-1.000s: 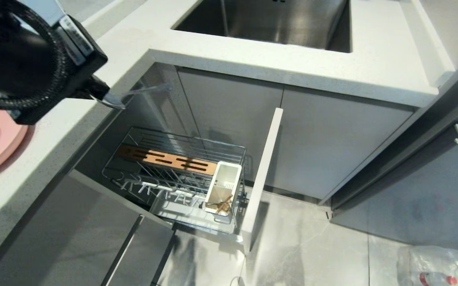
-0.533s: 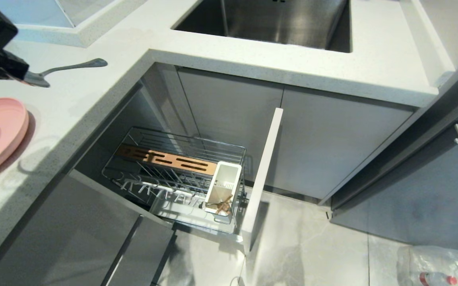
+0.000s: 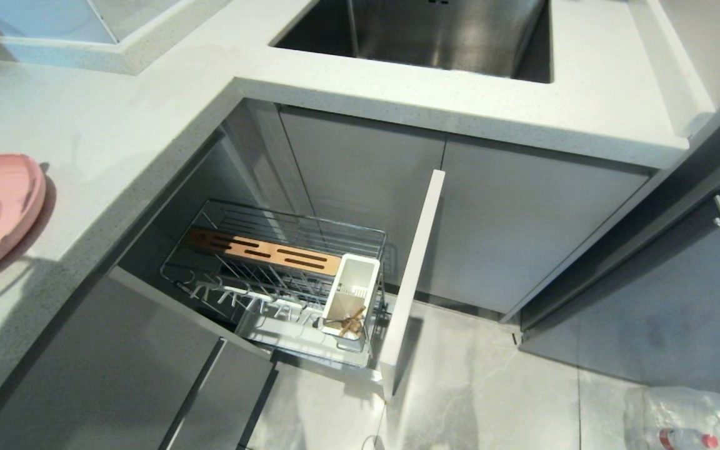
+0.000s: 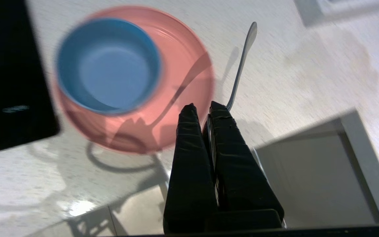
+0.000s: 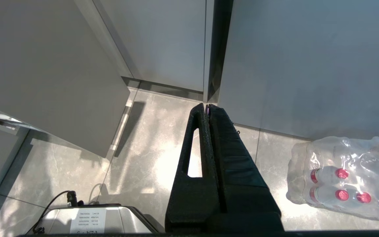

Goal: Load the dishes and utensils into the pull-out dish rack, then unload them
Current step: Take the spoon out of the cupboard

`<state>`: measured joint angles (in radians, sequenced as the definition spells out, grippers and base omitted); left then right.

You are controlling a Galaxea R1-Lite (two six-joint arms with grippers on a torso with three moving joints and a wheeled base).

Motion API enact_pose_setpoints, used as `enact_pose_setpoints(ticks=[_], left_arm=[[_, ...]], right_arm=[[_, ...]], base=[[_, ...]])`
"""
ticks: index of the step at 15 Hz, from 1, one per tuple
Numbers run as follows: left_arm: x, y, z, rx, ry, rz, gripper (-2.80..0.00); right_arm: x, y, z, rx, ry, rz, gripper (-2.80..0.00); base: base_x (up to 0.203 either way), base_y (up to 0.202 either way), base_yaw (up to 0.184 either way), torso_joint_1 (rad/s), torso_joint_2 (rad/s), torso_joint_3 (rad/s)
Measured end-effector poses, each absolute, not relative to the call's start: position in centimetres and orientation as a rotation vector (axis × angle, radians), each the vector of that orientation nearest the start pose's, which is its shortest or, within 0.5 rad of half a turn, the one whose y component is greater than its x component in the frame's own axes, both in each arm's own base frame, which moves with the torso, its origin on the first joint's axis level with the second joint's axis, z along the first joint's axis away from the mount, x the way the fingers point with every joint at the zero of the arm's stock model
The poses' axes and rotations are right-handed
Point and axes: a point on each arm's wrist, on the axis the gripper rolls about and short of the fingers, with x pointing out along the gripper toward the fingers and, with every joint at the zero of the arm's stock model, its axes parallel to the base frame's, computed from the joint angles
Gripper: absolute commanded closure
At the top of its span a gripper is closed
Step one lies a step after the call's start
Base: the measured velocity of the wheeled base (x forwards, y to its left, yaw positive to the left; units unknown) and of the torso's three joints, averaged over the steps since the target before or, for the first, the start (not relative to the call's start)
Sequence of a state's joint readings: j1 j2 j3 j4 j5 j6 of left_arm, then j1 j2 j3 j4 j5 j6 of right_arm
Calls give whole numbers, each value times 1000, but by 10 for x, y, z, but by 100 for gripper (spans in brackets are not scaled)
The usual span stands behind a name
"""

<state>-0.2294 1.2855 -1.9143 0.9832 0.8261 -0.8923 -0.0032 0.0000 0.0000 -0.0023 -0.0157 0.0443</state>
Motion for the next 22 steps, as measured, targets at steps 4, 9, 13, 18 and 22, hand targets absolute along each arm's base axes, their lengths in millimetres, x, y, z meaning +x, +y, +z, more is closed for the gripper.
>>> enact_pose_setpoints(ticks=[4, 9, 13, 18, 22], left_arm=[[107, 9, 408, -680, 14, 820, 0], [137, 22, 388, -705, -59, 898, 0], [153, 33, 378, -727, -110, 862, 0], [163, 38, 362, -749, -83, 804, 0], [166, 40, 357, -768, -50, 748, 0]], right_arm=[[-23, 0, 76, 44, -3, -18, 0], [-23, 0, 76, 44, -3, -19, 0], [-23, 0, 76, 44, -3, -19, 0], [-23, 0, 76, 44, -3, -19, 0], [-23, 0, 76, 44, -3, -19, 0]], base=[[0, 0, 0, 0, 0, 0], [0, 0, 0, 0, 0, 0], [0, 0, 0, 0, 0, 0], [0, 0, 0, 0, 0, 0], [0, 0, 0, 0, 0, 0]])
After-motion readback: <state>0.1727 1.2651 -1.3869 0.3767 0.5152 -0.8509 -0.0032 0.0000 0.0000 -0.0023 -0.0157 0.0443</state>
